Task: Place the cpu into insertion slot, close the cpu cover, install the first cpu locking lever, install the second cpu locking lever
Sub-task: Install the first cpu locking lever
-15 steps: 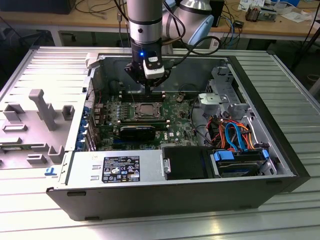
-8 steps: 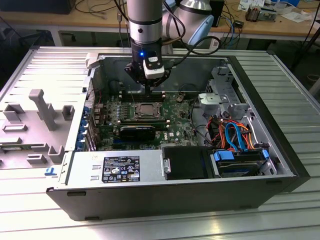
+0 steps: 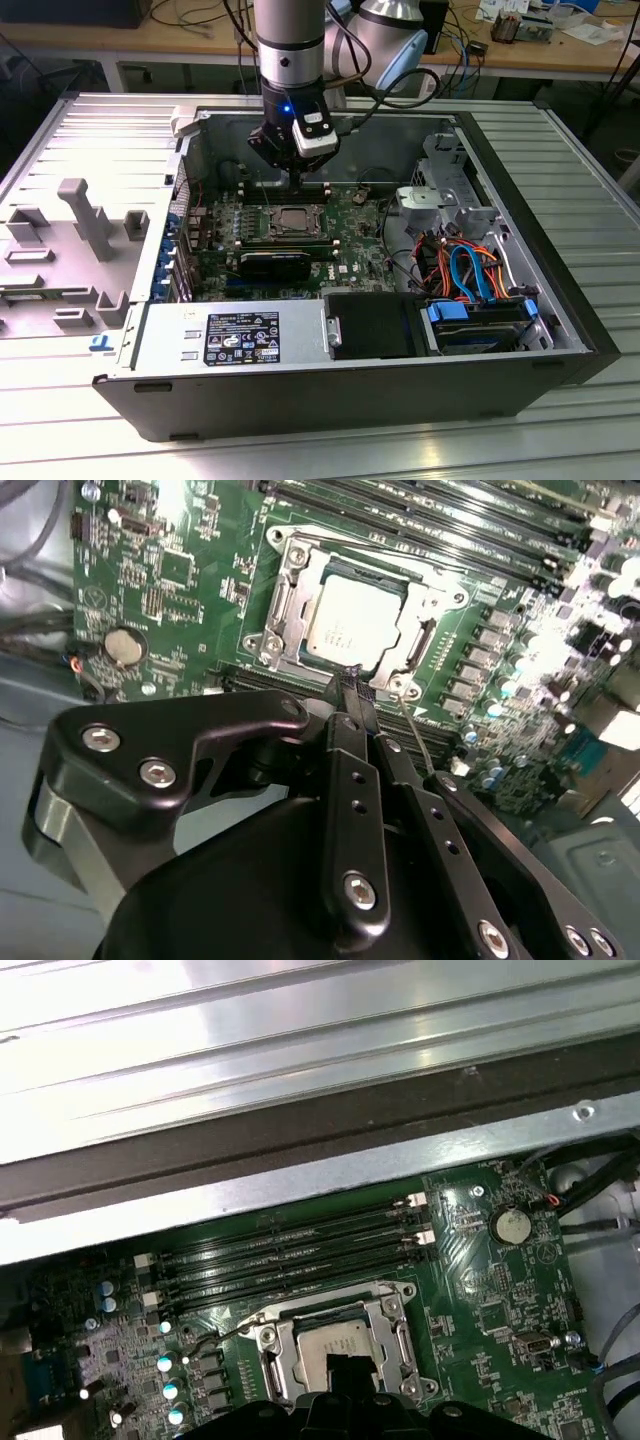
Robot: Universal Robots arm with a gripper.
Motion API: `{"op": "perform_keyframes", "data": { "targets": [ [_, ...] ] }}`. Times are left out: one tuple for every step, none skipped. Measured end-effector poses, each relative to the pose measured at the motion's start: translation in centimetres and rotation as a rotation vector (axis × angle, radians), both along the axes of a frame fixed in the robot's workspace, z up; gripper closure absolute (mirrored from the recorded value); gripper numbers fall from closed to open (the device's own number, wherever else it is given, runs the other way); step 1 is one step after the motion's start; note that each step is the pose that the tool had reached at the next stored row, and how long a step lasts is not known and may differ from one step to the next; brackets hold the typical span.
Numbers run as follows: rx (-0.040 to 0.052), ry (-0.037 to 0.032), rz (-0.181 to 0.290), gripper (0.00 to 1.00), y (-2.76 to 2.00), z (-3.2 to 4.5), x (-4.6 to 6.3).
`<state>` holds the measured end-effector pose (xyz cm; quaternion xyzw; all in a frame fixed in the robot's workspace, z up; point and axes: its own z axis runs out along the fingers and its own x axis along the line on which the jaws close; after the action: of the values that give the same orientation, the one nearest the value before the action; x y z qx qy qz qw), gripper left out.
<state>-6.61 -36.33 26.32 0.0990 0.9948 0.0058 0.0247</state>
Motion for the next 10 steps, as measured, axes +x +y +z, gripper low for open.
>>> {"op": "perform_keyframes", "data": {
  "targets": [
    [0.0000,0.0000,0.027,0.89,0.00,0.00,0.00],
    [0.0000,0.0000,0.044,0.89,0.00,-0.01,0.00],
    [-0.0002,0.0000,0.059,0.89,0.00,-0.01,-0.01],
    [-0.0003,0.0001,0.082,0.89,0.00,-0.01,-0.03],
    [-0.0006,0.0001,0.101,0.89,0.00,-0.01,-0.07],
    [-0.0009,0.0001,0.116,0.89,0.00,0.00,-0.09],
    [-0.0010,0.0001,0.128,0.89,0.00,-0.01,-0.11],
    [-0.0013,0.0001,0.153,0.89,0.00,-0.01,-0.12],
    [-0.0029,0.0002,0.184,0.89,0.00,0.00,-0.13],
    [-0.0038,0.0003,0.202,0.89,0.00,-0.01,-0.18]
  ]
}}
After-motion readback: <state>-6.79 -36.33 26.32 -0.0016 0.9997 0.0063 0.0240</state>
